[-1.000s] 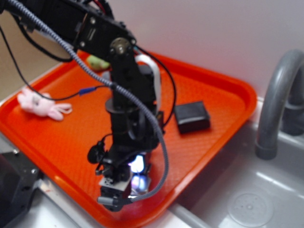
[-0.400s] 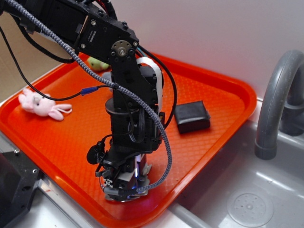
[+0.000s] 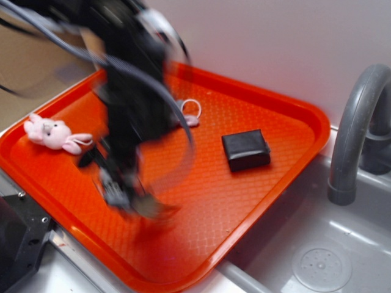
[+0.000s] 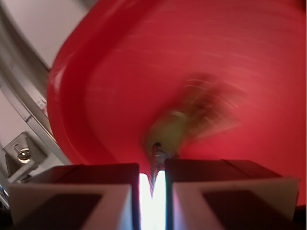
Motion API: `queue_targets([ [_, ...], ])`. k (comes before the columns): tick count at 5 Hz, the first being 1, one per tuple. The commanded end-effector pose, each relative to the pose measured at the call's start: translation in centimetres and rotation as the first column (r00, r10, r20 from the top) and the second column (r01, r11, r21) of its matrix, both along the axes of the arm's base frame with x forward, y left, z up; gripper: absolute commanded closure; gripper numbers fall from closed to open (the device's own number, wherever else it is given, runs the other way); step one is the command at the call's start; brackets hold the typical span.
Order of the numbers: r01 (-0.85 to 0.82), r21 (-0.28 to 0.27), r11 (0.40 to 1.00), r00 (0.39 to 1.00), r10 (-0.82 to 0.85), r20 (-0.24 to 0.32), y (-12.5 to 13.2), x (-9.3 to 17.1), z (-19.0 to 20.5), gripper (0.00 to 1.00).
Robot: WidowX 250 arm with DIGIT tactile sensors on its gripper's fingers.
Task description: Grab the silver keys.
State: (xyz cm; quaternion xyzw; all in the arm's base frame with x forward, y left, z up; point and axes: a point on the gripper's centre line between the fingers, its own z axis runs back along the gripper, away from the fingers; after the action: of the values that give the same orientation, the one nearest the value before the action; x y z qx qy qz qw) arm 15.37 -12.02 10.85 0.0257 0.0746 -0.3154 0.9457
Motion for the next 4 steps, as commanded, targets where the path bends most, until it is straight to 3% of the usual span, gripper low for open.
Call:
queue_targets([
  [1, -0.457, -0.013, 0.89, 0.853, 0.442, 0.277, 1.3, -0.5, 10.6, 1.0],
  [2, -0.503, -0.013, 0.864, 0.842, 0.493, 0.216, 1.9, 0.8, 15.6, 1.0],
  [3, -0.534, -0.004, 0.846, 0.835, 0.528, 0.152, 2.4, 1.7, 14.4, 1.0],
  [4, -0.57, -0.025, 0.821, 0.812, 0.568, 0.131, 3.2, 1.8, 13.8, 1.0],
])
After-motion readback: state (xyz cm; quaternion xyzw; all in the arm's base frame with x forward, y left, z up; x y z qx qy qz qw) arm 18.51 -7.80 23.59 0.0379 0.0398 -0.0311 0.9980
